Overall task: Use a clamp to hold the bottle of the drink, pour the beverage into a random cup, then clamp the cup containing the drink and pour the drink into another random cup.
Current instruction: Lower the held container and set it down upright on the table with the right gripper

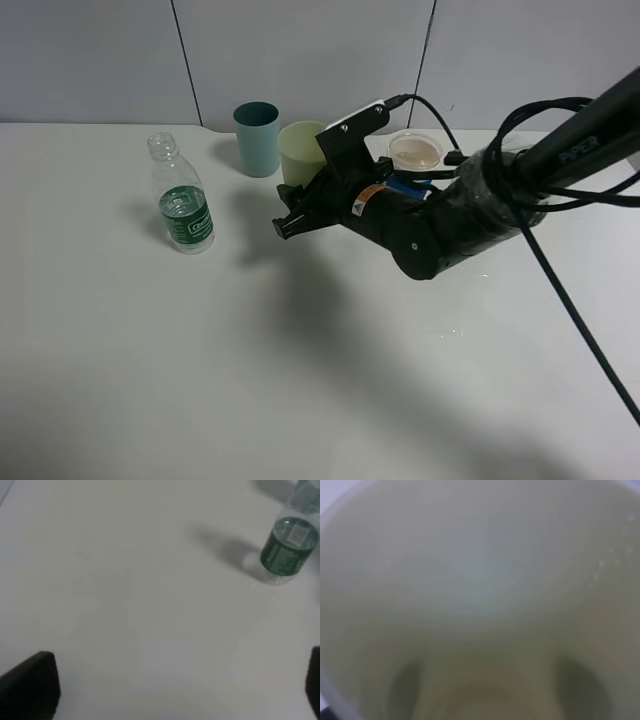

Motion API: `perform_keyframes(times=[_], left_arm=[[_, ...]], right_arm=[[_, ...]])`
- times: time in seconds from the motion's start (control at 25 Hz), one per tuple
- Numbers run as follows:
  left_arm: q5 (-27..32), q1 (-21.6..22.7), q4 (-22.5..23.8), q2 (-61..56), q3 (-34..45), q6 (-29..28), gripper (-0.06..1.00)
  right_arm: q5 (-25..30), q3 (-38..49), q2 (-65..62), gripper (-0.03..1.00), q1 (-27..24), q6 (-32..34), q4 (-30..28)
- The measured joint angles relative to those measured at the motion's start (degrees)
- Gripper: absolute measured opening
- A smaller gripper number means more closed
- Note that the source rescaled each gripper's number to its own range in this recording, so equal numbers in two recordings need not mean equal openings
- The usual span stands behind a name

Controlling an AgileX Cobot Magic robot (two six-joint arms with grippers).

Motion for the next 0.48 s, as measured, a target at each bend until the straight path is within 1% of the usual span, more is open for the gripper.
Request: perform_keyframes(times=[0.2,0.48], left_arm=[[0.00,0.00,0.00,0.00,0.00,0.00,1.00],[0.00,0.00,0.00,0.00,0.00,0.00,1.00]], right_arm=[[1.73,-4.04,3.86,0.01,0.00,0.72,0.00],[2.79,-4.60,5.77,0.01,0.00,2.70,-0.01]])
